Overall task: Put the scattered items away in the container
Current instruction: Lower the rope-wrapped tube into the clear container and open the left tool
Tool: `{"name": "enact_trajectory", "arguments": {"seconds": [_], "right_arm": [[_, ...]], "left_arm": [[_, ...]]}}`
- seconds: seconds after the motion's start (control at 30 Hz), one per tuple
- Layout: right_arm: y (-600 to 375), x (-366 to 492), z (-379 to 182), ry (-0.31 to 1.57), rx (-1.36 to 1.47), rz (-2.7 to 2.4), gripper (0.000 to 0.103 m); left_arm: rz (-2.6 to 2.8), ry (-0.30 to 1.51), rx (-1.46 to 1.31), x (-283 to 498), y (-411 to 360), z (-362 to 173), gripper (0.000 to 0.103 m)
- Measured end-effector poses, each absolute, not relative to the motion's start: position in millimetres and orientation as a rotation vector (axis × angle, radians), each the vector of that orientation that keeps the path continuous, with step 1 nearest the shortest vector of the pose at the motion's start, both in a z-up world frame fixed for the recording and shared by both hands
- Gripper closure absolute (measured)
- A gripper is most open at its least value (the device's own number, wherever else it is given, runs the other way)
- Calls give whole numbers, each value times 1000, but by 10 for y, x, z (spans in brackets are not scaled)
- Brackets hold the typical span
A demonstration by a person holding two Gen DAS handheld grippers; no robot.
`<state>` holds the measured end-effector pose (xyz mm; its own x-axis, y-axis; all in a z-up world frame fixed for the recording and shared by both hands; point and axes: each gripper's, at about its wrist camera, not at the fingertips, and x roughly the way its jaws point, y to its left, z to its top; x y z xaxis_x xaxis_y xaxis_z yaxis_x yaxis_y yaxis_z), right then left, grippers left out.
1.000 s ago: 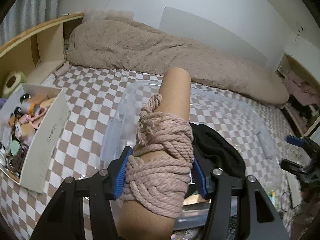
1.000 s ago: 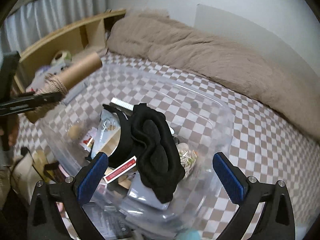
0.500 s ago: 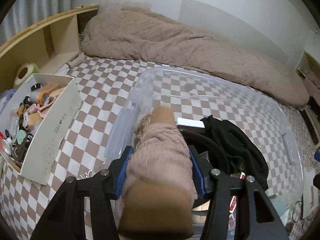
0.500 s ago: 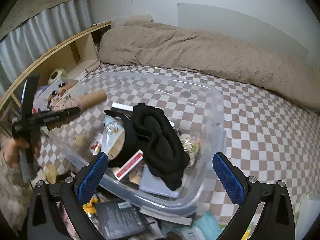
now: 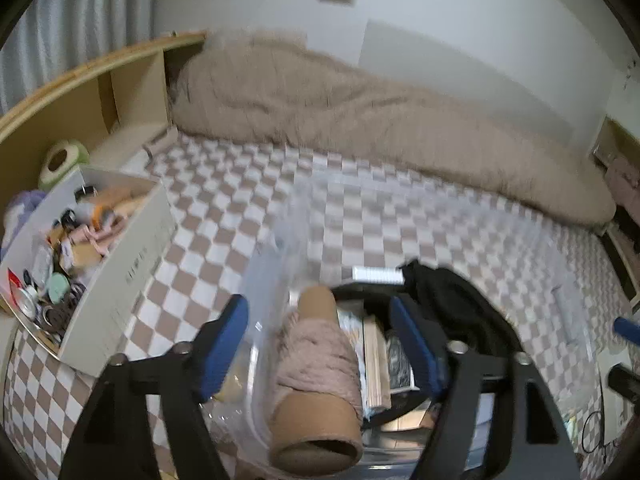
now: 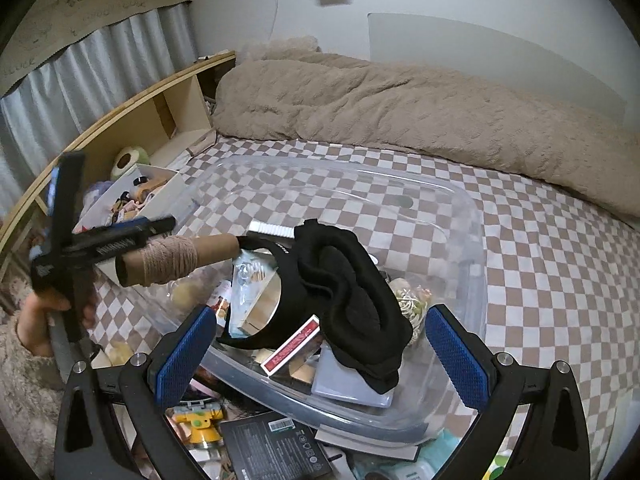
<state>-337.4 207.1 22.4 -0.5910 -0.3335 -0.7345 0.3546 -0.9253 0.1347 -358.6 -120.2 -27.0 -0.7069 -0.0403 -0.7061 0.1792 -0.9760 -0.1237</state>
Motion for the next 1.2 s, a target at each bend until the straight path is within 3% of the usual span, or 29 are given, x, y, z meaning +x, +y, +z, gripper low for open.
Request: {"name": "enact_trajectory", "arguments": {"seconds": [0.23,0.37,0.4,0.47,0.87,1.0,1.1,1.2], "right_arm": [[2080,-3350,215,16,1157,-2499,0],[2025,-3308,214,13,1154,-2485,0],[2013,-3298,211,14,1155,-2481,0],[1986,-3285,200,15,1157,-2472,0],[1880,-3216,76,-53,1173,-2425,0],[1840,-3309,45,-161,1184,-2386,0],[1761,-3520,-10,-330,1246,-2345,0],[1635,-3756,-94,-495,1298,-2215,0]], "left_arm": [[-2756,175,1169,-3580,-1271,-232,27],[-2744,209,1299,-3549,-1385,-351,28],[-2757,236,1317,-3514,-1397,-366,40],[-2766,248,1360,-3462,-1404,-384,52],[-2839,171,1499,-3334,-1008,-489,53],[-2853,158,1536,-3315,-944,-556,57],[-2857,151,1558,-3315,-931,-596,66],[-2857,142,1561,-3305,-944,-622,68]]}}
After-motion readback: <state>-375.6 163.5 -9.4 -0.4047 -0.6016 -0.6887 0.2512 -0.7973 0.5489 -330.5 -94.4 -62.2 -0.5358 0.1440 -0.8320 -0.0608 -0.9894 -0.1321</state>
